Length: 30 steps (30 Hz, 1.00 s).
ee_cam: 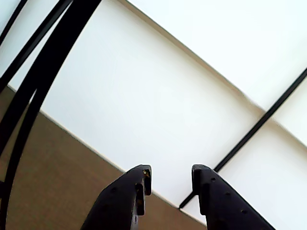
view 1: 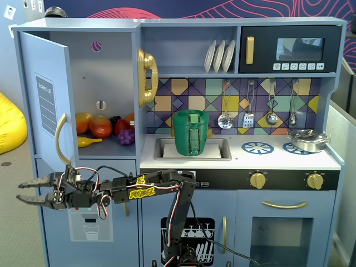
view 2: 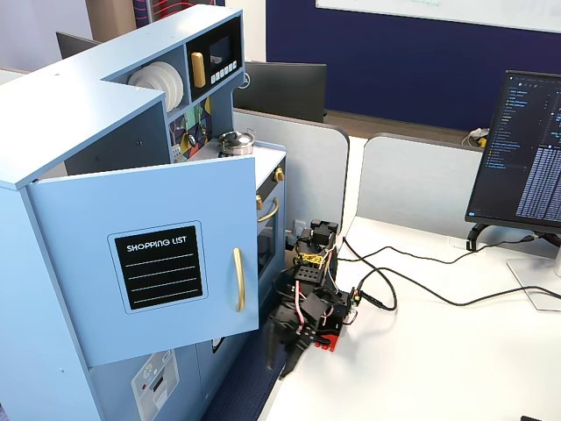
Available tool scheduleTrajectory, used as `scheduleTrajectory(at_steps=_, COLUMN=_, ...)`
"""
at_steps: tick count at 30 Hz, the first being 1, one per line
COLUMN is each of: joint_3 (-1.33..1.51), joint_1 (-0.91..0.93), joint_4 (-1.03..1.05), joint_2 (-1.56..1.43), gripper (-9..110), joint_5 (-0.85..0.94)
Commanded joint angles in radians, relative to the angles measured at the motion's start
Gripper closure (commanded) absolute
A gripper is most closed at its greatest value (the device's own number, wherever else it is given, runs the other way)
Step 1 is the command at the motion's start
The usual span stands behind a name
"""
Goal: Close the left cabinet door
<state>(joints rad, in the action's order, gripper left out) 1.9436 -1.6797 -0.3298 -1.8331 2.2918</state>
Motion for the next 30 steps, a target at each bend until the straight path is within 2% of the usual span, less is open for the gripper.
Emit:
scheduleTrajectory(at_steps=1, joint_3=-0.023, joint_1=0.075, joint_4=0.017, joint_2=-0.04, gripper=101, joint_5=-0.015)
scheduleTrajectory(at_steps=14, joint_3=0.236, joint_1=0.325, joint_4=-0.04, joint_2=-0.232, gripper=101, joint_5=-0.052)
scheduleTrajectory(at_steps=24, joint_3=0.25, joint_1=0.686, joint_4=-0.048, joint_2=-0.29, gripper=101, joint_5=-0.12)
scheduleTrajectory(at_steps=30, joint_3=0.245, joint_1=0.802, joint_4=-0.049, joint_2=-0.288, gripper=101, joint_5=-0.143)
